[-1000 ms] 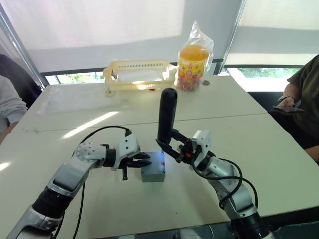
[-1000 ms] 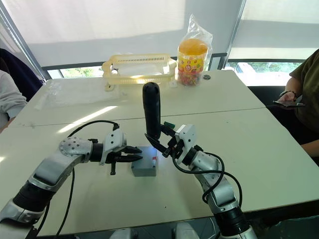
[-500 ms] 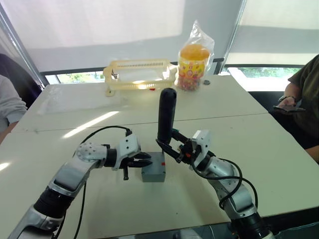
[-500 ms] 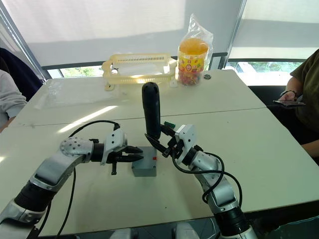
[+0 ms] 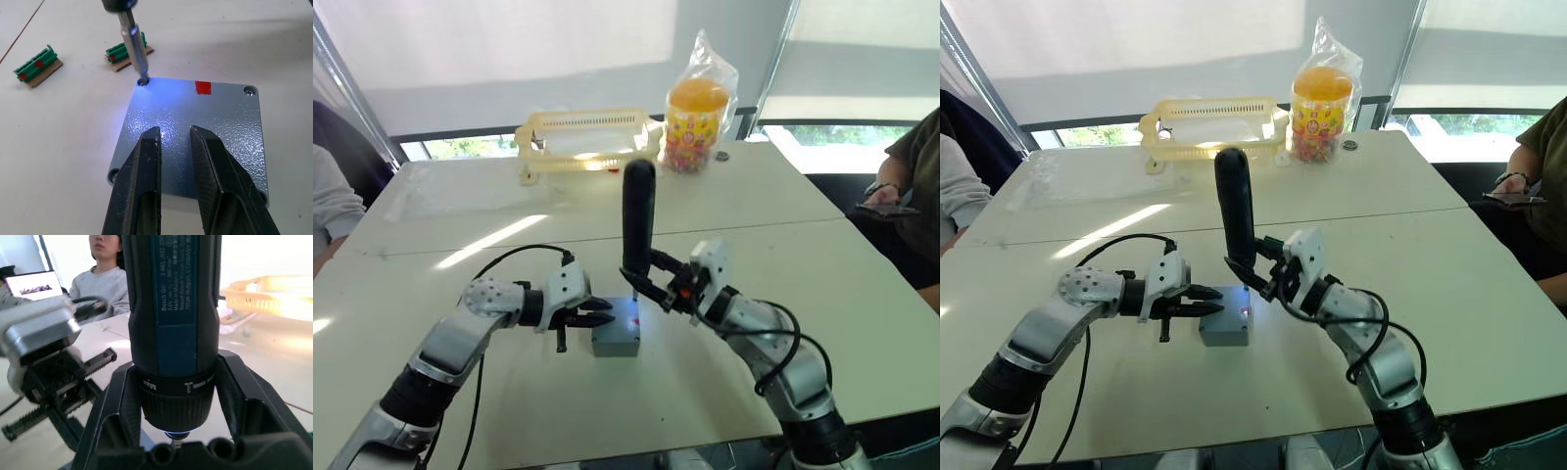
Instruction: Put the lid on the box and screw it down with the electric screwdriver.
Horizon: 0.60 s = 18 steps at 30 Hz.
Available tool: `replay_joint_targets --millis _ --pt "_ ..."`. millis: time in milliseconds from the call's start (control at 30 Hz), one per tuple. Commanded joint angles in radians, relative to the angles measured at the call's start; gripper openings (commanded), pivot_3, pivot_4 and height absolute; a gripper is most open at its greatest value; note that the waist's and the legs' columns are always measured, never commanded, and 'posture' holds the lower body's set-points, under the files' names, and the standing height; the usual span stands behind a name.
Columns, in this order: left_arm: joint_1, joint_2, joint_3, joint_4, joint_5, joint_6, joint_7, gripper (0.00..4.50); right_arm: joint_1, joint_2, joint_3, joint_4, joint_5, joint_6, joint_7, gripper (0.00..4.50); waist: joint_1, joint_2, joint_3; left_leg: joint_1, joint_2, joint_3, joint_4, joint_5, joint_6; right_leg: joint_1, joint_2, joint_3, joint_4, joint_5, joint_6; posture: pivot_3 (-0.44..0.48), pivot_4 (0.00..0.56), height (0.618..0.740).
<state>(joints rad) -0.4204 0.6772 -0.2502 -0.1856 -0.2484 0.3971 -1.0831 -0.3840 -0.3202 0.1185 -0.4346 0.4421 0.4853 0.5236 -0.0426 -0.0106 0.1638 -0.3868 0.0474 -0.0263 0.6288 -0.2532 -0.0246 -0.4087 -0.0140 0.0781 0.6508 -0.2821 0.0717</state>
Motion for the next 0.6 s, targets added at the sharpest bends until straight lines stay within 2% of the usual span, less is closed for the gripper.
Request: replay_joint_targets --millis 33,167,233,333,433,533,600 --pt "0.030 0.025 -0.032 0.043 0.054 0.015 0.004 0.94 -0.144 -0.017 -0.146 -0.175 0.175 0.115 -0.068 1.74 0.001 0.000 0.000 -0.003 0.000 0.000 0.001 0.000 0.000 -0.003 0.000 0.000 0.000 0.001 0.001 0.000 0.150 0.740" --pt "0.022 0.015 0.056 0.008 -0.052 0.097 0.013 0.94 -0.343 -0.038 -0.395 -0.064 0.482 0.301 -0.260 1.74 -0.001 0.000 0.002 -0.005 0.001 -0.002 -0.001 0.000 0.000 -0.004 0.003 -0.002 0.000 0.001 0.002 0.000 0.150 0.740" --pt "0.006 0.010 0.088 0.001 -0.091 0.130 0.012 0.94 -0.391 -0.078 -0.463 0.009 0.595 0.396 -0.331 1.74 -0.001 -0.002 0.005 -0.005 0.001 -0.003 -0.001 0.000 0.000 -0.004 0.003 -0.003 0.001 0.001 0.002 0.000 0.150 0.740" --pt "-0.036 0.004 0.128 -0.011 -0.144 0.178 0.009 0.94 -0.417 -0.159 -0.495 0.079 0.762 0.552 -0.400 1.74 -0.001 -0.003 0.009 -0.005 0.001 -0.002 -0.001 0.000 0.000 -0.004 0.002 -0.003 0.000 0.001 0.001 0.000 0.150 0.740" --pt "-0.114 0.022 0.139 -0.042 -0.185 0.224 -0.022 0.94 -0.418 -0.288 -0.523 0.148 0.968 0.692 -0.424 1.74 -0.002 -0.001 0.022 -0.010 0.000 0.000 0.000 0.000 0.000 -0.009 0.002 -0.001 0.000 0.001 0.001 0.000 0.150 0.740" --pt "-0.177 0.038 0.136 -0.067 -0.212 0.253 -0.051 0.94 -0.394 -0.417 -0.522 0.211 1.041 0.789 -0.464 1.74 0.000 0.000 0.025 -0.024 0.000 -0.001 0.002 0.001 0.001 -0.023 0.003 -0.002 0.003 0.006 0.010 0.000 0.150 0.740" --pt "-0.206 0.054 0.128 -0.084 -0.218 0.253 -0.073 0.94 -0.361 -0.504 -0.506 0.291 1.098 0.866 -0.537 1.74 0.001 0.000 0.025 -0.024 0.000 -0.001 0.000 0.000 0.001 -0.024 0.003 -0.002 0.002 0.006 0.011 0.000 0.150 0.740"
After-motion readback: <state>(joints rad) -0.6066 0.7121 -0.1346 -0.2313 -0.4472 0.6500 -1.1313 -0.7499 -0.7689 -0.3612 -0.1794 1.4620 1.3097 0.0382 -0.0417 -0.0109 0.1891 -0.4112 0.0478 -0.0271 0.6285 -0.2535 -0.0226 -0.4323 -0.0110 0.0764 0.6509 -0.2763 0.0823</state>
